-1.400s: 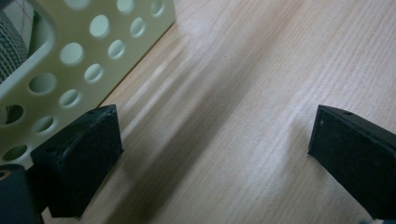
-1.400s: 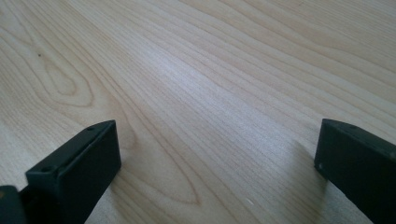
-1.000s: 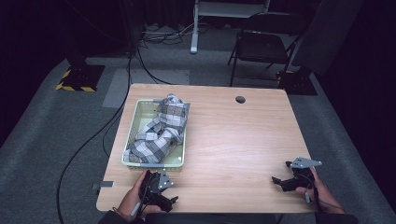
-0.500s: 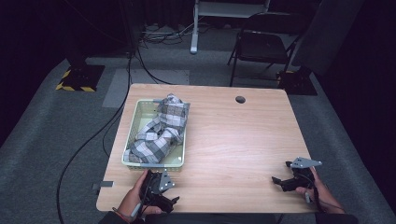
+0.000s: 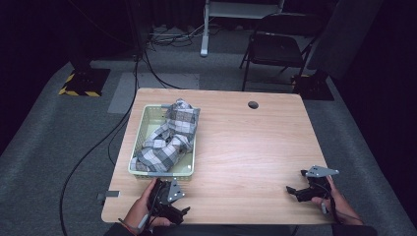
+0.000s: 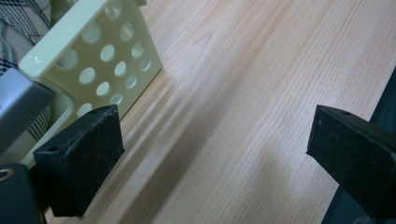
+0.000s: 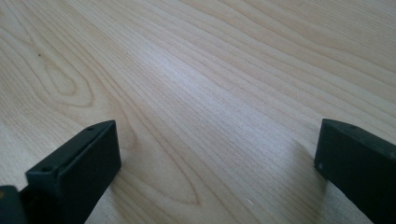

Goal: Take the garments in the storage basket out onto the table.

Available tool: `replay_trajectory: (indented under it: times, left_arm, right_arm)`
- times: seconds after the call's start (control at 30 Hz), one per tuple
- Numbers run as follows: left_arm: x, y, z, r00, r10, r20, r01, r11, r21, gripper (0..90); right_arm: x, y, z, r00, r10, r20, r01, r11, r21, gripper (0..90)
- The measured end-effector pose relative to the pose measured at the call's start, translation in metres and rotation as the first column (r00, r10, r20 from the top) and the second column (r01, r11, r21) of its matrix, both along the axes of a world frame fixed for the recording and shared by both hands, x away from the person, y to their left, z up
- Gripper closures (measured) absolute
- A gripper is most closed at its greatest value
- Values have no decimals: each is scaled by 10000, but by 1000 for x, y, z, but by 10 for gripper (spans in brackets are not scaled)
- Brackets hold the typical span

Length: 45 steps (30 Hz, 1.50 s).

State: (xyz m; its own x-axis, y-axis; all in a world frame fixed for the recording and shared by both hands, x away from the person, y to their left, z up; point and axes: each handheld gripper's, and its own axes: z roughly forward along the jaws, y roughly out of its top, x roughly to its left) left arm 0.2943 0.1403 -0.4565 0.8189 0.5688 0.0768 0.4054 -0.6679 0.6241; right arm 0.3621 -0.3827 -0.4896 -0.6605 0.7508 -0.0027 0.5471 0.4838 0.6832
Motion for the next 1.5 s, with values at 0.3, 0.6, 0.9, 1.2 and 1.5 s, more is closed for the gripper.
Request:
replay_trajectory:
  times: [0.3, 0.6, 0.9, 1.2, 1.5]
  left_arm:
    - [0, 0, 6, 9999, -3, 159, 5, 9999, -119, 34]
    - [0, 1, 11, 9996, 6, 292, -2, 9999, -152, 34]
    - [2, 3, 19, 9989, 51, 476, -38, 9996, -282, 38]
    - [6, 2, 28, 9974, 27, 718, 1, 9992, -391, 40]
    - [8, 0, 35, 9961, -57, 883, 102, 9986, -511, 39]
  right_arm:
    - [0, 0, 0, 10000, 0, 0, 0, 10000, 0, 5]
    - [0, 0, 0, 10000, -1, -1, 1, 10000, 3, 4]
    - [0, 0, 0, 10000, 2, 0, -2, 10000, 2, 4]
    - [0, 0, 0, 10000, 0, -1, 0, 10000, 1, 5]
    - [0, 0, 0, 10000, 0, -1, 0, 10000, 1, 5]
